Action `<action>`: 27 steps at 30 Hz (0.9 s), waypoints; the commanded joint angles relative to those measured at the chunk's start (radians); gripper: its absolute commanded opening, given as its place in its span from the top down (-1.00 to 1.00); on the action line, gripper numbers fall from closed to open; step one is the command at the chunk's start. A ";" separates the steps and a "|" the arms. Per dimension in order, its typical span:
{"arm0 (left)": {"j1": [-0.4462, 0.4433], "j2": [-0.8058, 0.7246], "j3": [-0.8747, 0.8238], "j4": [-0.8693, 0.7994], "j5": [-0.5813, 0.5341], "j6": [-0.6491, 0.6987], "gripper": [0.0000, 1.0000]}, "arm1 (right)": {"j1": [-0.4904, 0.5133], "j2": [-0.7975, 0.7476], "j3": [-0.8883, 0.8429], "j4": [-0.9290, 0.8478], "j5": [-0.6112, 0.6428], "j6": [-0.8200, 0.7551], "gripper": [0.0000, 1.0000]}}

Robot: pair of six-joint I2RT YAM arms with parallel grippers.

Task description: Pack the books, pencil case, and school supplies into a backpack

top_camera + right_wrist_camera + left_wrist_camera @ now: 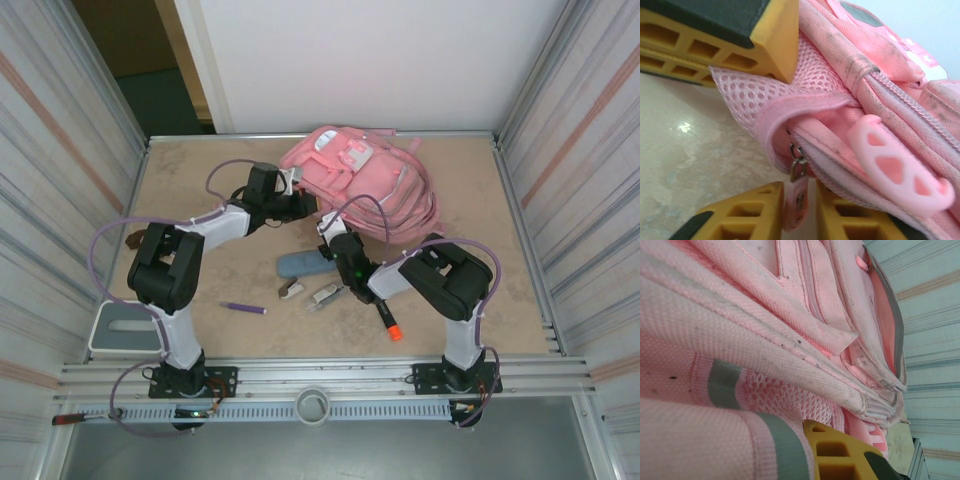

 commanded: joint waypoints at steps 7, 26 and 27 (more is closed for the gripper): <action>-0.016 -0.087 -0.001 0.037 0.081 0.017 1.00 | -0.037 -0.069 -0.071 0.051 0.005 -0.020 1.00; 0.047 -0.070 -0.003 0.036 0.066 0.021 1.00 | -0.037 -0.196 -0.233 -0.037 0.012 0.126 1.00; 0.055 -0.070 -0.003 0.036 0.066 0.019 1.00 | -0.039 -0.213 -0.244 -0.063 0.018 0.149 1.00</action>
